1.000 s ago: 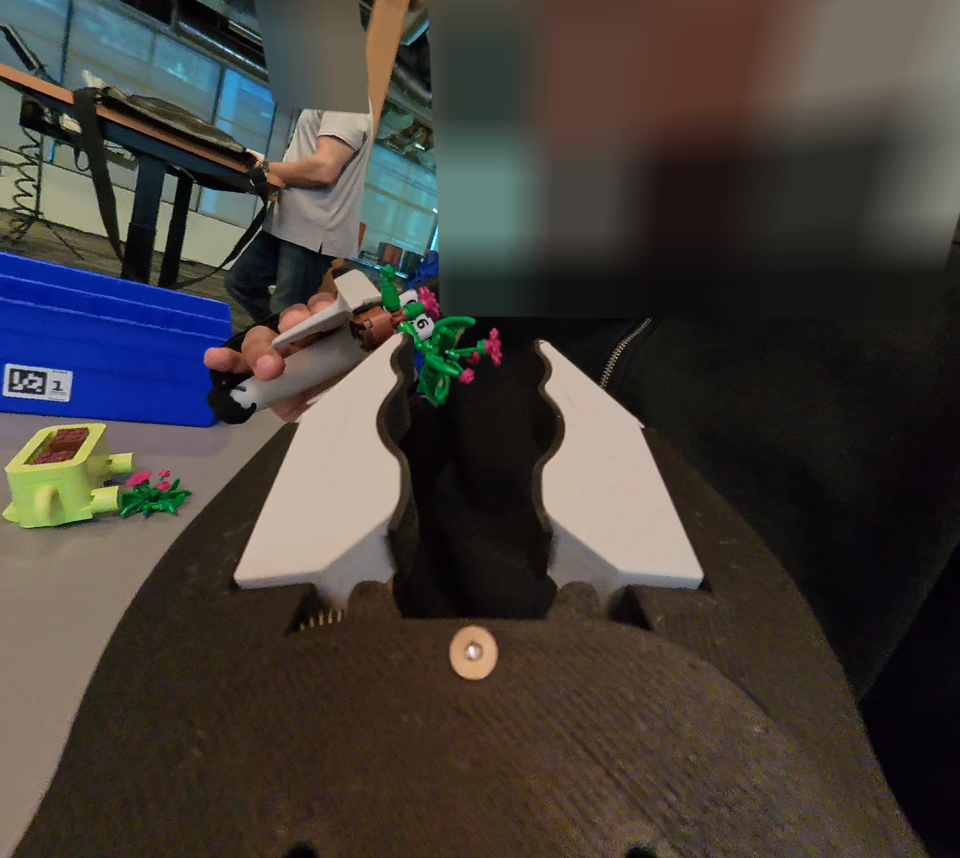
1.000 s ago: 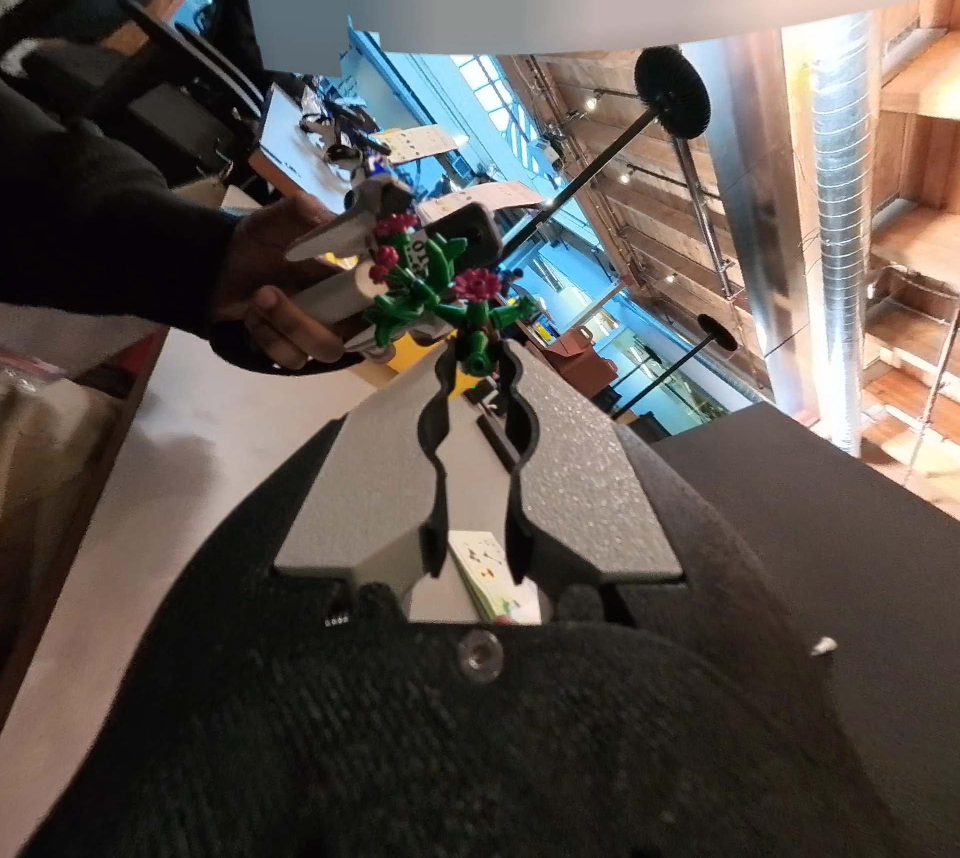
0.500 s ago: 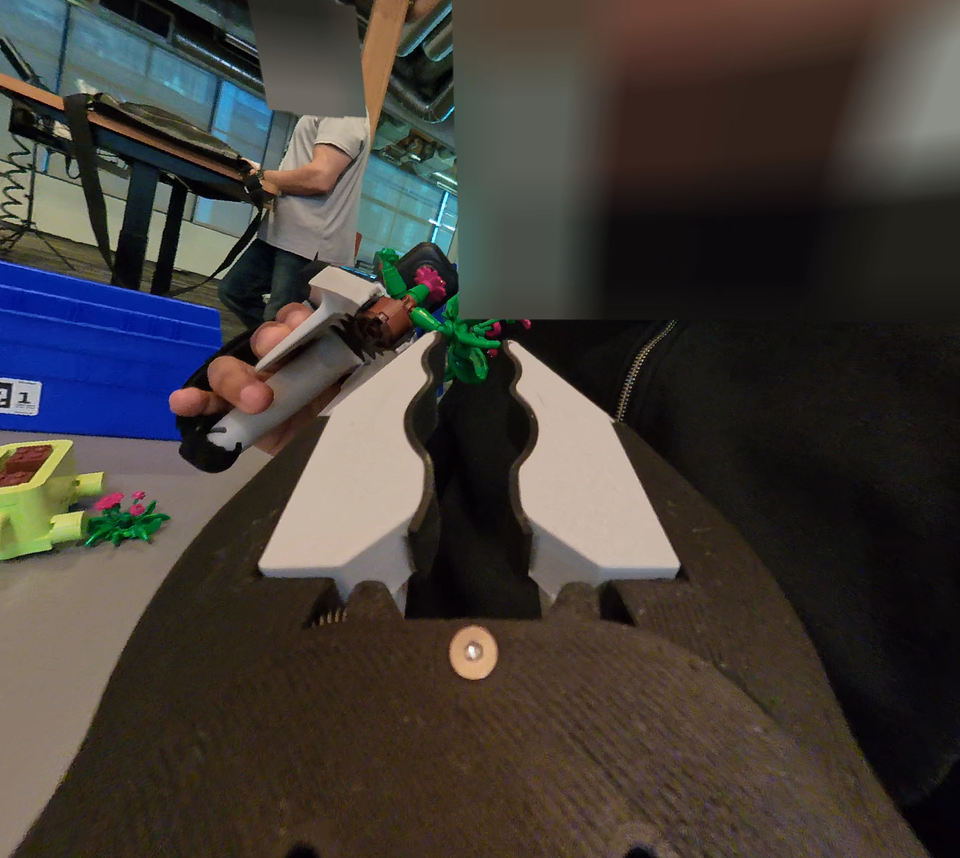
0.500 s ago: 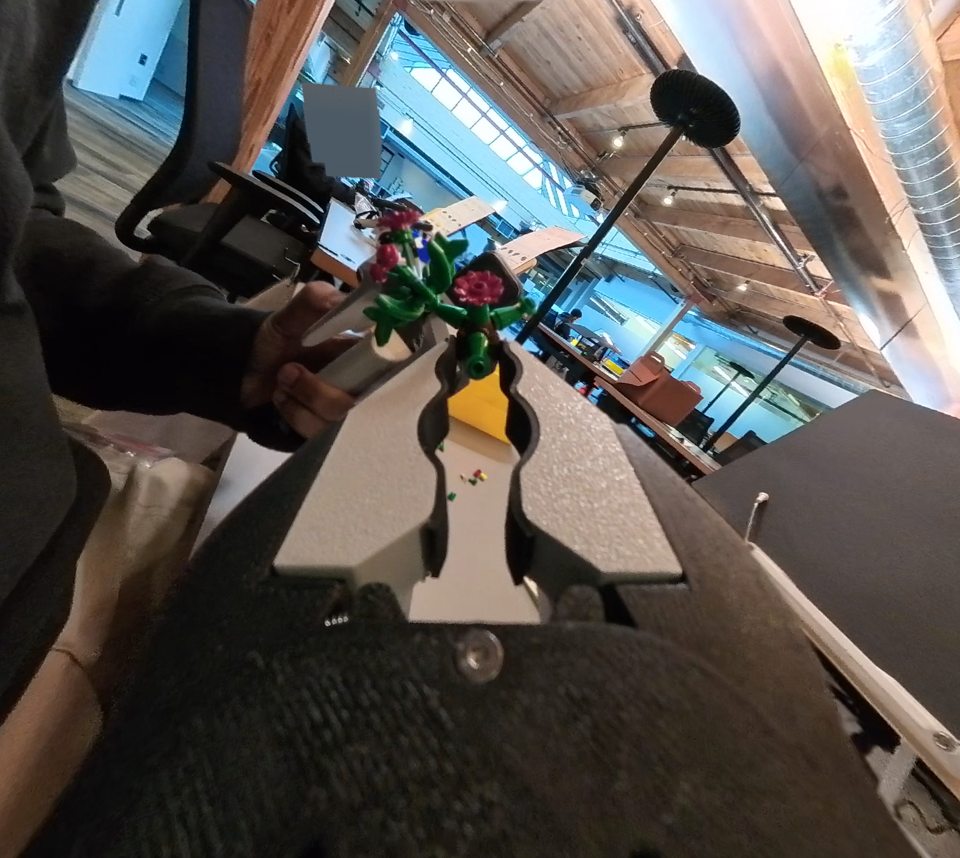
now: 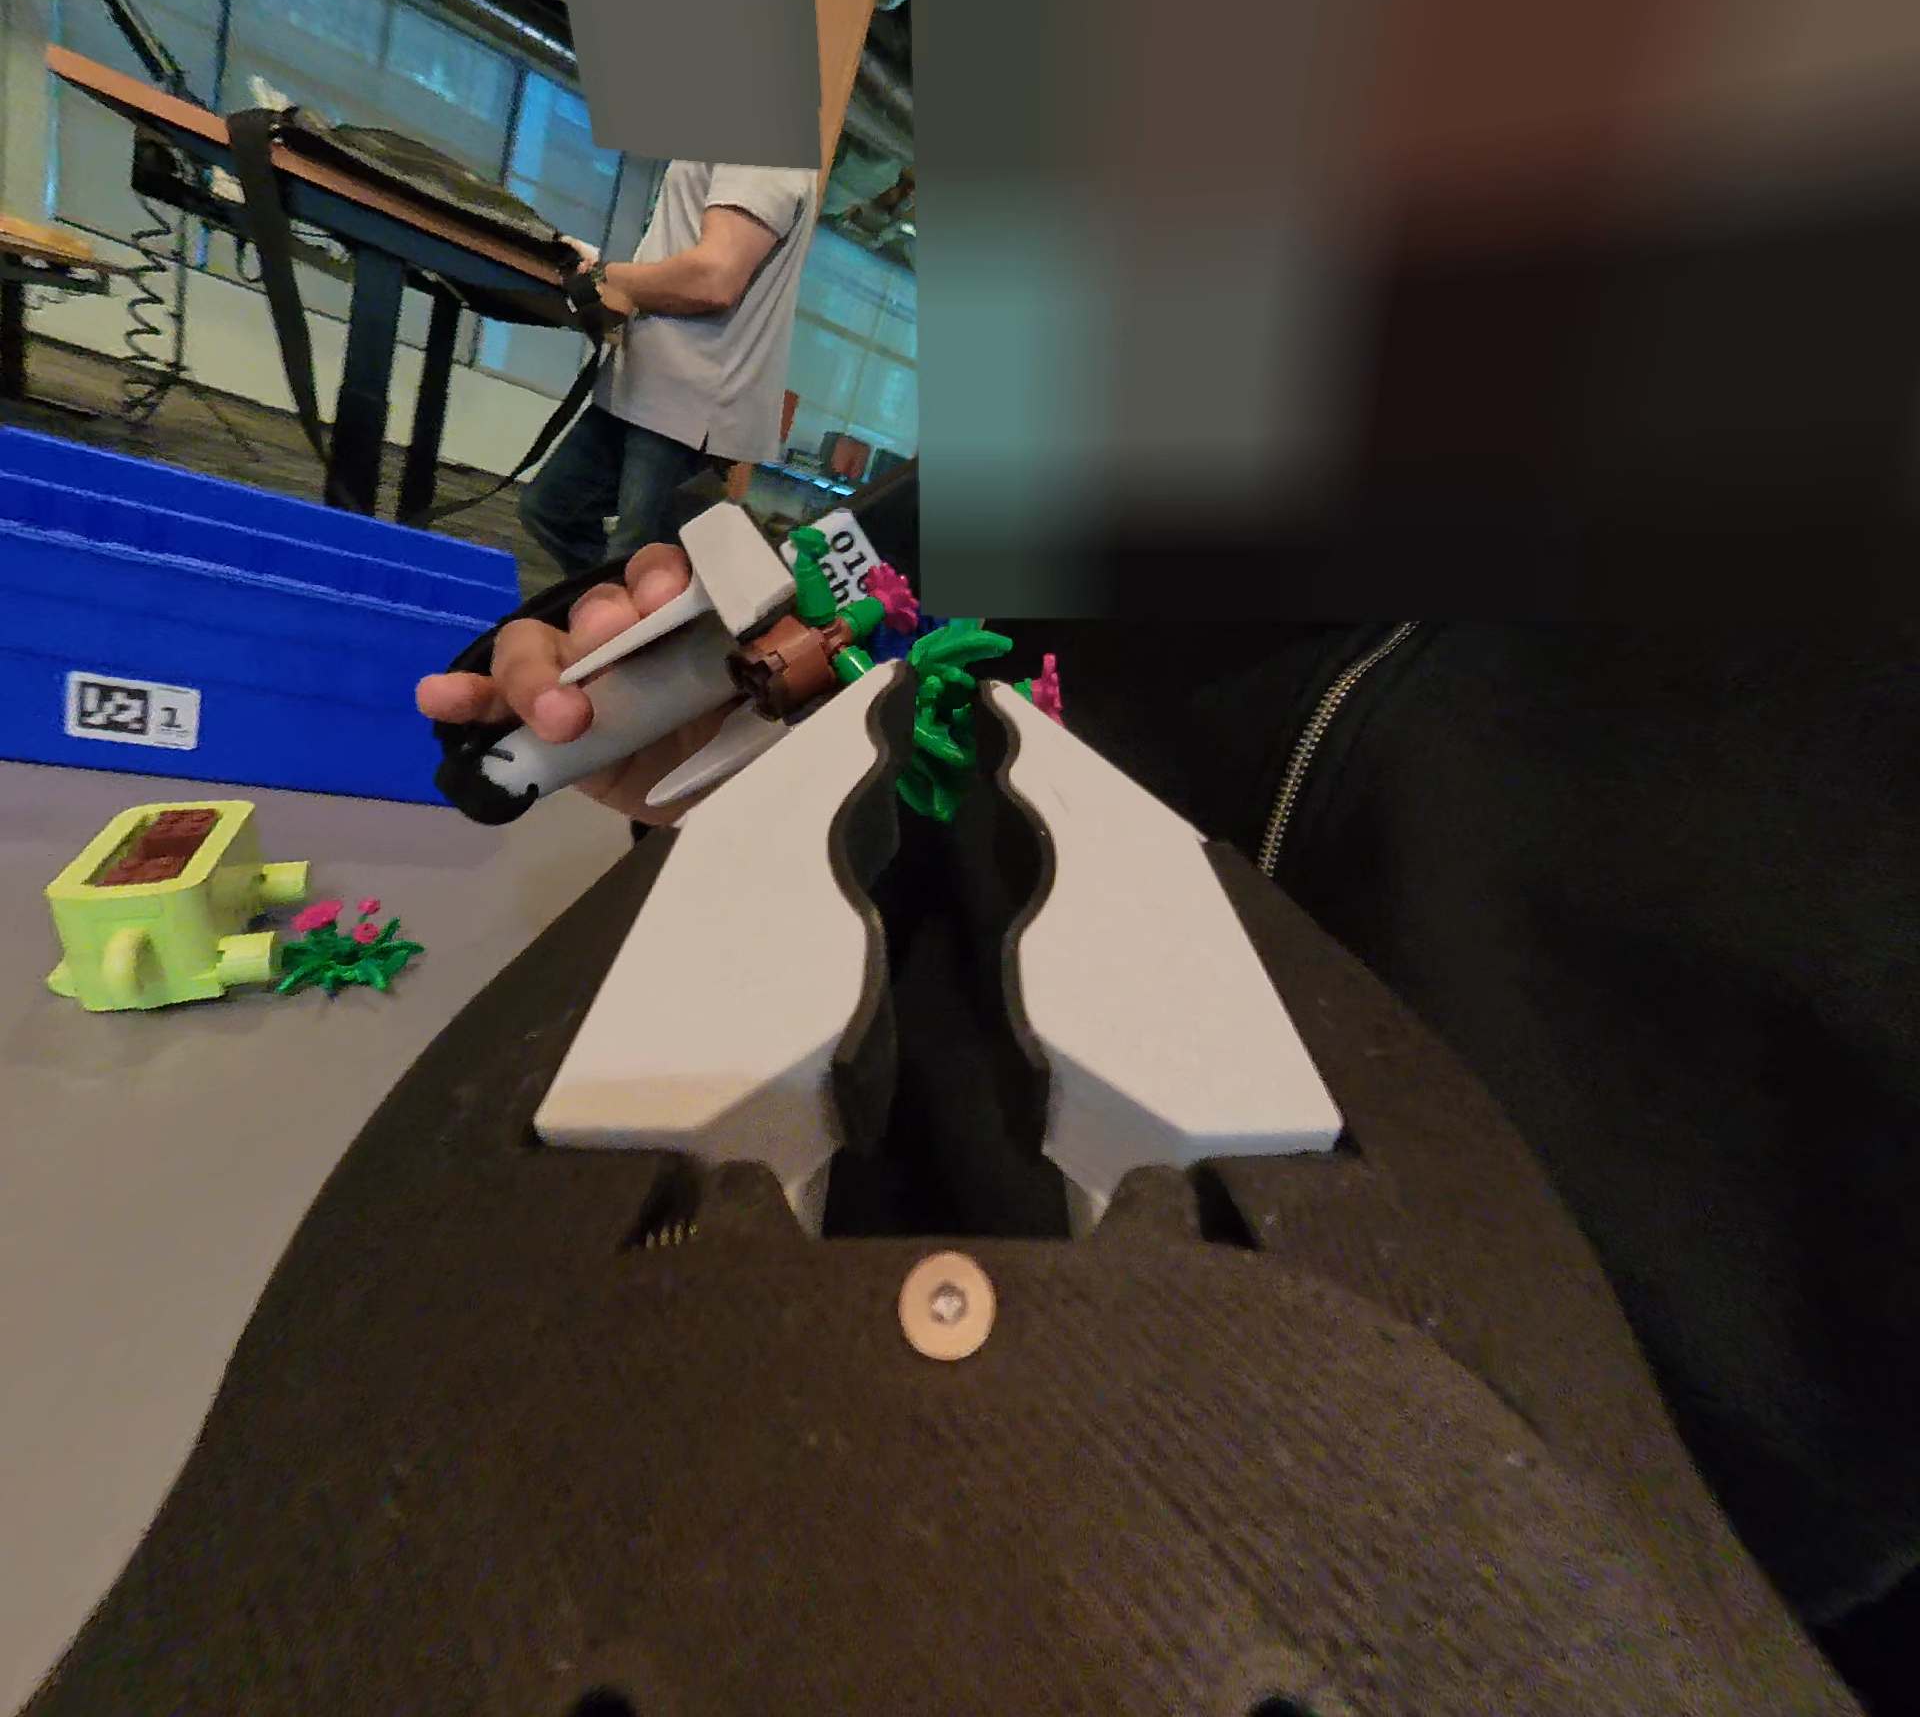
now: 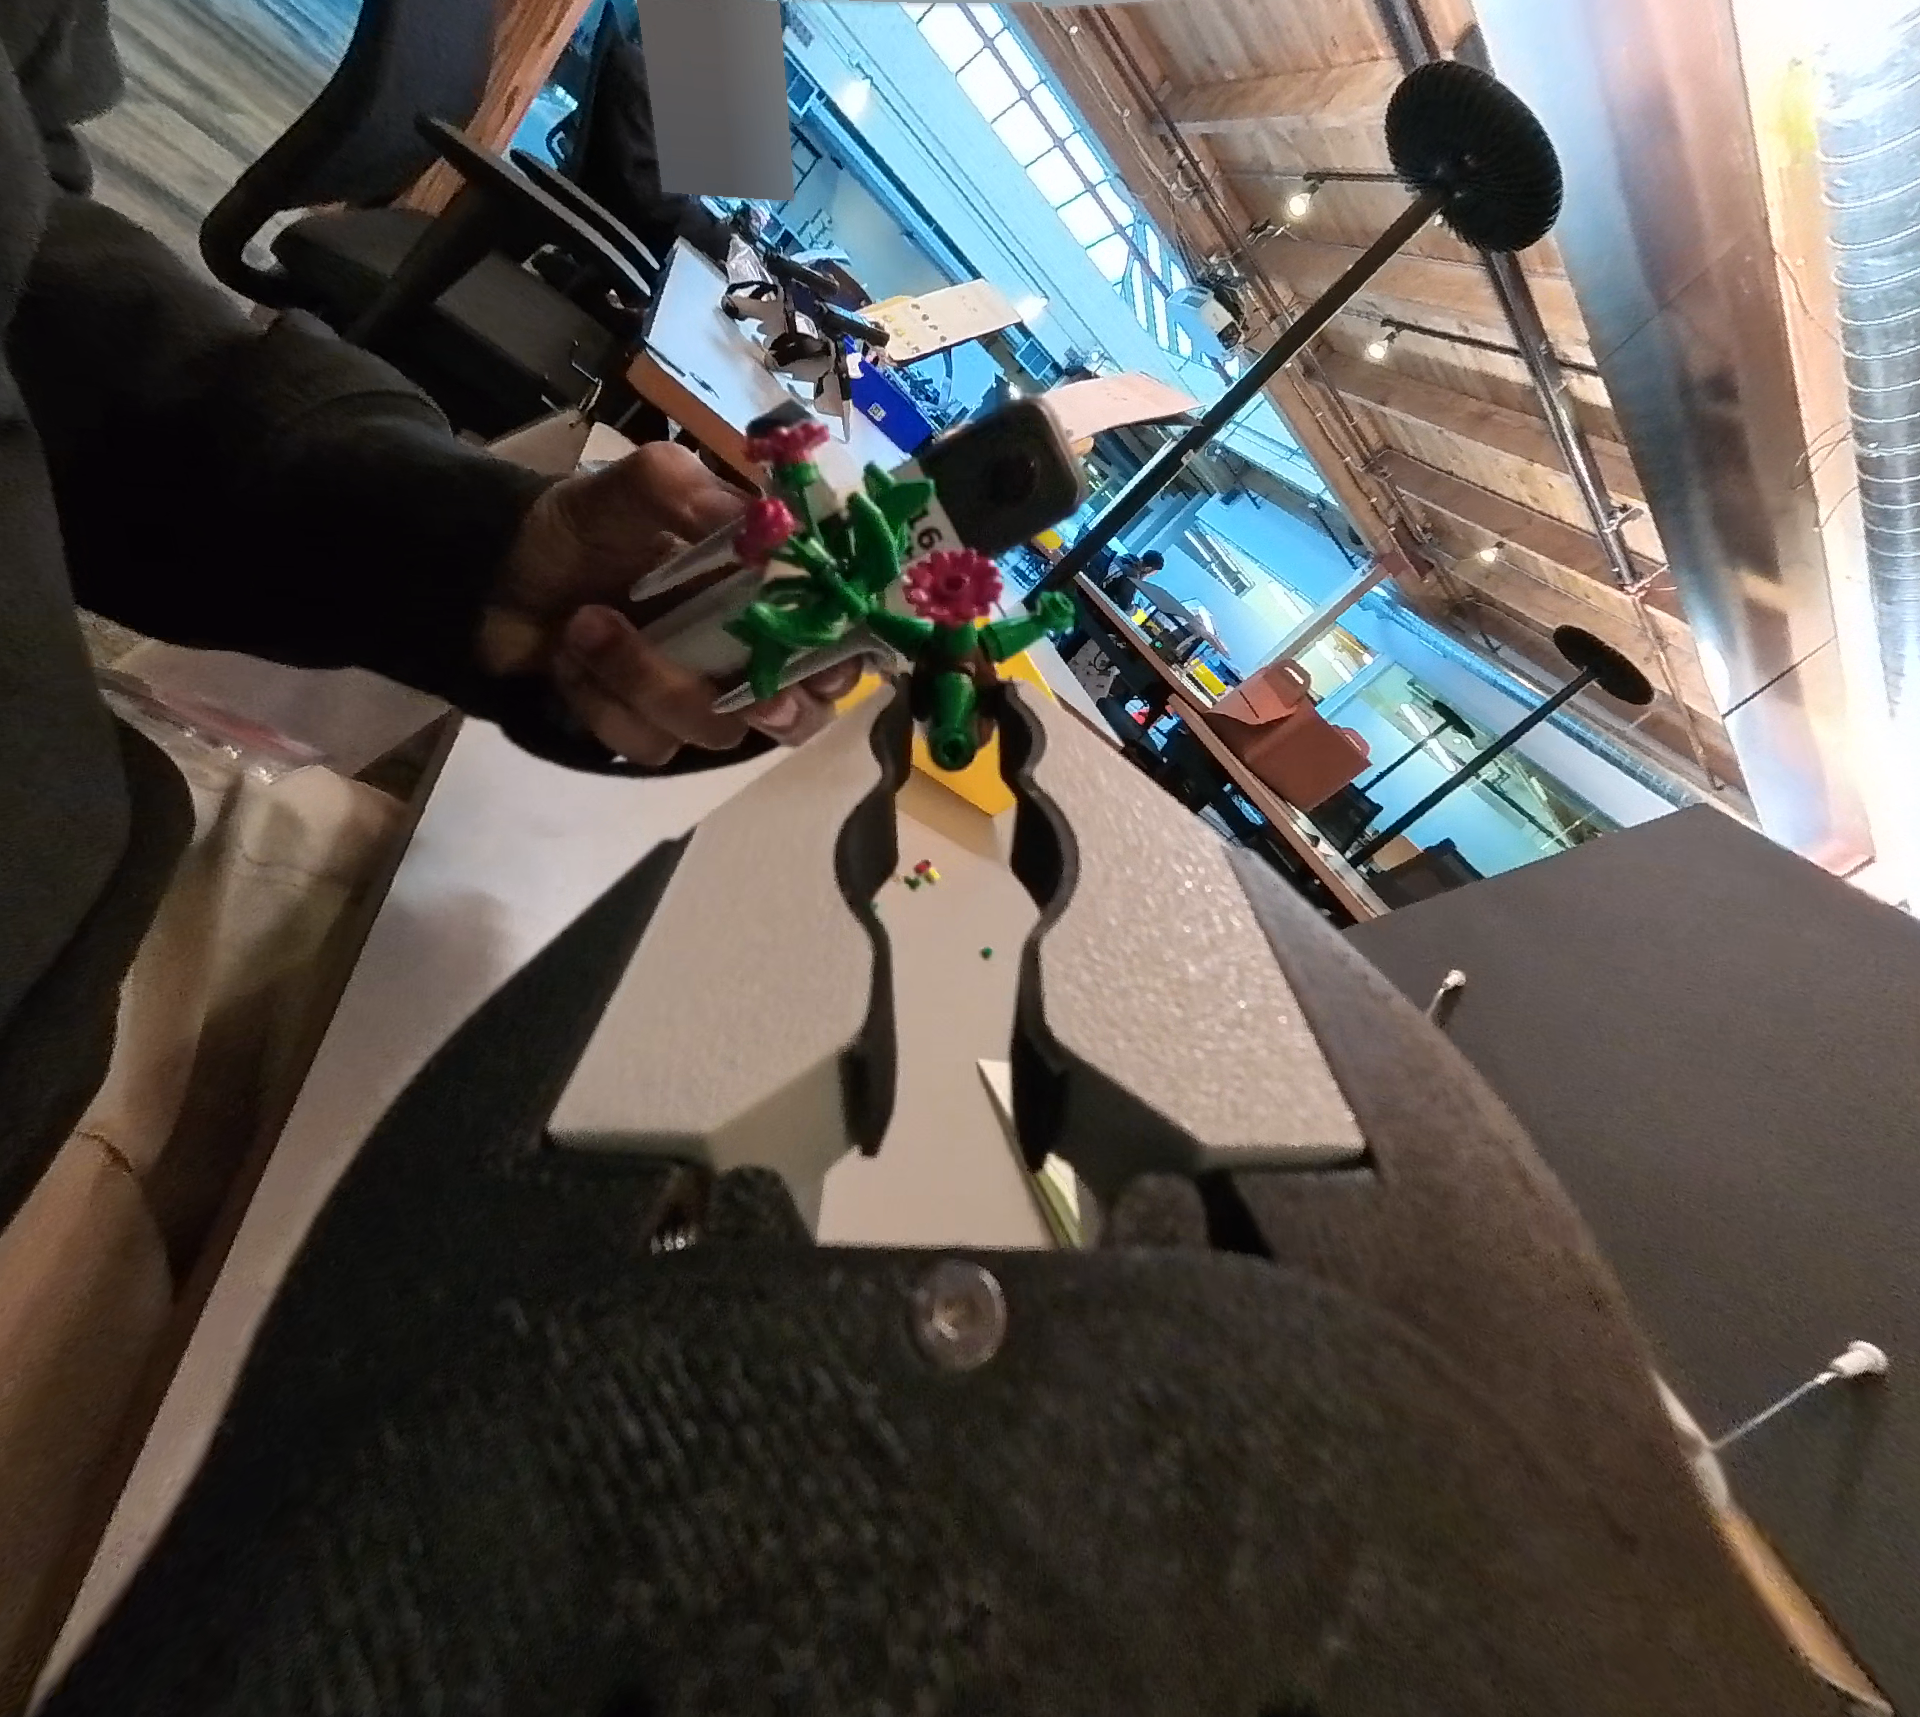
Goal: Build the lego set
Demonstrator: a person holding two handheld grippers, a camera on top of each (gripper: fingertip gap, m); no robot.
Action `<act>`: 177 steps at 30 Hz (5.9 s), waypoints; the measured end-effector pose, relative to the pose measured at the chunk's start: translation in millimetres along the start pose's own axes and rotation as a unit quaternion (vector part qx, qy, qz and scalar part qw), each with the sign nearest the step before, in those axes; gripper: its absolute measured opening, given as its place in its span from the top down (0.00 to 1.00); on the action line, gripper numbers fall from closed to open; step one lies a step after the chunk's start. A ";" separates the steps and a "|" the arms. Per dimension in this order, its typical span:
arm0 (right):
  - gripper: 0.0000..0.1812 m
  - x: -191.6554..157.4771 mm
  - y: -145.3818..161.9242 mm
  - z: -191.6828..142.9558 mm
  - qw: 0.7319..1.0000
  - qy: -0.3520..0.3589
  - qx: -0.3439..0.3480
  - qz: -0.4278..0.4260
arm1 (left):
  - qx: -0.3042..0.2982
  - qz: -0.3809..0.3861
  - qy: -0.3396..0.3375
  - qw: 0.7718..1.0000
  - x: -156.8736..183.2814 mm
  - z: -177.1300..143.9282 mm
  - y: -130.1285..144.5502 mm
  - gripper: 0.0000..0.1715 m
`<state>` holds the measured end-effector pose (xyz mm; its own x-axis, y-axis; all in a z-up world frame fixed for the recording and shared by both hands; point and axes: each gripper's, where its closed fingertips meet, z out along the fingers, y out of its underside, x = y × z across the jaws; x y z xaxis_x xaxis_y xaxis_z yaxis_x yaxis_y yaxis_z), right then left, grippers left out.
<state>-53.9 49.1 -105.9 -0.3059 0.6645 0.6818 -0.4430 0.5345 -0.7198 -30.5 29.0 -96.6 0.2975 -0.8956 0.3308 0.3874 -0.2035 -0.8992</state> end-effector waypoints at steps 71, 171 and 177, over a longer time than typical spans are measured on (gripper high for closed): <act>0.93 30.0 49.3 0.7 0.969 0.141 -0.193 -0.053 | 0.107 0.136 -0.394 0.903 -58.3 -42.5 -9.7 0.91; 0.92 -29.7 140.6 -11.6 0.700 0.018 -0.233 0.675 | -0.141 0.226 -0.554 0.789 -117.5 -82.6 52.5 0.71; 0.93 -24.6 140.1 -11.4 0.732 0.037 -0.249 0.634 | -0.125 0.186 -0.543 0.809 -119.9 -83.7 55.2 0.70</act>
<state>-98.8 113.6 -225.0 -0.1506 0.8079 -0.5698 0.5236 -0.4237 -0.7392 -117.8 92.1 -209.8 0.9970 -0.0644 -0.0422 -0.0540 -0.1944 -0.9794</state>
